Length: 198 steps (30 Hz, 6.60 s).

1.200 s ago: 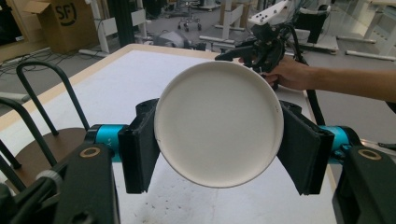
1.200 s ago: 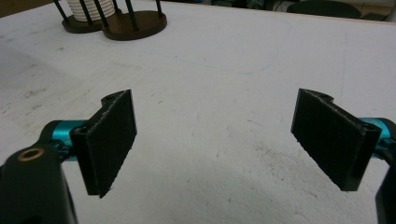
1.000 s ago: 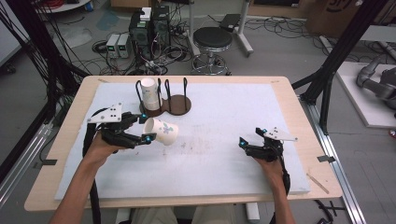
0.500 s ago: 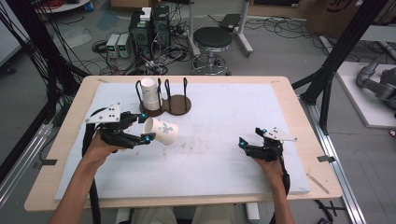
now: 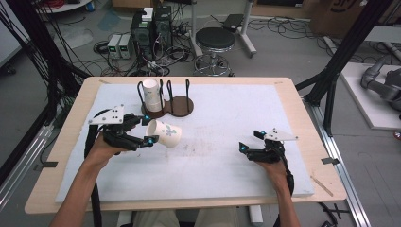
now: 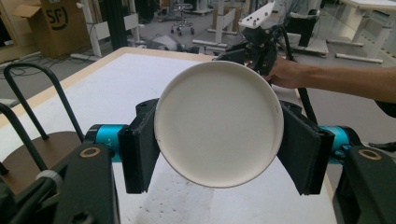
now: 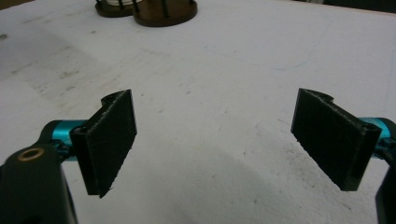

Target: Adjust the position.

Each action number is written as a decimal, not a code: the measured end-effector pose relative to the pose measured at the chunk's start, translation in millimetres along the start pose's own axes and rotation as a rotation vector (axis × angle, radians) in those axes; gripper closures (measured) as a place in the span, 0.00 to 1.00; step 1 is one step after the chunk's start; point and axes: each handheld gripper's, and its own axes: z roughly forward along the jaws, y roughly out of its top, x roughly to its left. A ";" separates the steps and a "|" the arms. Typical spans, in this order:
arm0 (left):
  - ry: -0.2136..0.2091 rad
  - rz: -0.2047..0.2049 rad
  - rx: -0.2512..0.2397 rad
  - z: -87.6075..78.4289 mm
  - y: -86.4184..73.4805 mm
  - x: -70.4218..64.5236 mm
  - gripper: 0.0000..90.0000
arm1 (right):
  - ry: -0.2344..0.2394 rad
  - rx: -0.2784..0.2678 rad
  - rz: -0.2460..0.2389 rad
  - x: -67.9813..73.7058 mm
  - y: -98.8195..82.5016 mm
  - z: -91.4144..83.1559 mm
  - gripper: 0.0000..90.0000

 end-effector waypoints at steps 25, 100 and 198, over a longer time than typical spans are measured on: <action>-0.029 -0.017 -0.002 23.4 -4.7 -1.0 0.40 | 0.361 -0.004 -0.165 28.6 69.2 5.2 0.17; -0.149 -0.013 -0.070 52.8 4.6 -10.9 0.40 | 0.902 0.111 -0.312 104.1 121.1 97.4 0.30; -0.244 0.050 0.604 111.6 27.3 -10.7 0.33 | 0.567 0.663 -0.690 139.8 149.3 85.1 0.35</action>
